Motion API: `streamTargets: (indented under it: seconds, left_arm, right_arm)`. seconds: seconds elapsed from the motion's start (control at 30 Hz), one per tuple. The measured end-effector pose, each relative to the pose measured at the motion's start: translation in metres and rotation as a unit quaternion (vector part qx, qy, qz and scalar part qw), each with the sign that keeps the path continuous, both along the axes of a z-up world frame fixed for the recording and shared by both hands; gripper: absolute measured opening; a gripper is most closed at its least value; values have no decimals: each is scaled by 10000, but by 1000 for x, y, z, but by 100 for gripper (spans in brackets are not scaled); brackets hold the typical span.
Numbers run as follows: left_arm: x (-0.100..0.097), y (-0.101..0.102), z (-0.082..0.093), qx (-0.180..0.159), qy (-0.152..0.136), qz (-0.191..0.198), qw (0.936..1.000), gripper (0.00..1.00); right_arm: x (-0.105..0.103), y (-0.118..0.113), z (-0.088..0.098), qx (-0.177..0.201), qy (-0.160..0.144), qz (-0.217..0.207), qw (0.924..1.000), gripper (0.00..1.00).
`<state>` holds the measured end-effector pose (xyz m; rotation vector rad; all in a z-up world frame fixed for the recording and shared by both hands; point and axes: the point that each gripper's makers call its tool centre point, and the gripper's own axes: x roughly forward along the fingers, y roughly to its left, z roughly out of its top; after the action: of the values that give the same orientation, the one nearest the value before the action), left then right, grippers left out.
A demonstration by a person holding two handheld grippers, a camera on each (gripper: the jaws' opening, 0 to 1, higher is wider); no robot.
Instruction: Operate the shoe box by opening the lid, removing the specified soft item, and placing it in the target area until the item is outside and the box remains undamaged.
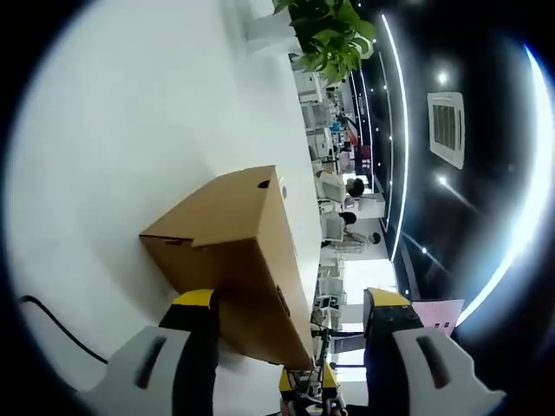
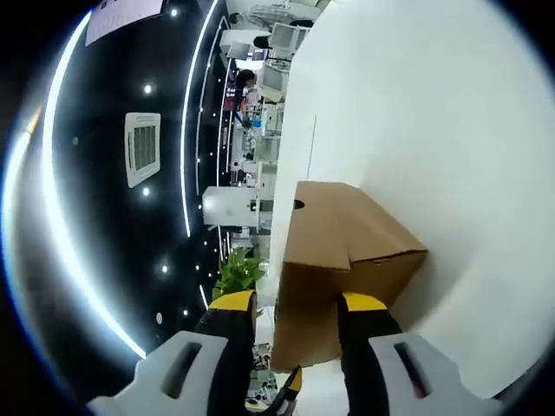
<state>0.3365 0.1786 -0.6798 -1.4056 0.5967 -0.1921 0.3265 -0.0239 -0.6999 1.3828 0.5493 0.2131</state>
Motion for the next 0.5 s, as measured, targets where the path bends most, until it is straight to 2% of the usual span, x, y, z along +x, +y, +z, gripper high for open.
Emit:
streamTargets:
  seconds: [0.1, 0.23, 0.43, 0.5]
  left_arm:
    - [0, -2, 2, 107, -64, -124, 9998, 70]
    - [0, -2, 3, 134, -119, -170, 9997, 74]
    - [1, -2, 7, 134, -199, -231, 9994, 74]
    - [1, -2, 9, 166, -237, -268, 9992, 74]
  right_arm:
    - [-3, 4, 4, -324, -214, 261, 9989, 40]
    - [-4, 7, 5, -592, -315, 449, 9967, 43]
    - [-5, 12, 9, -1212, -572, 822, 9876, 44]
    - [-7, 15, 9, -1503, -652, 999, 9814, 43]
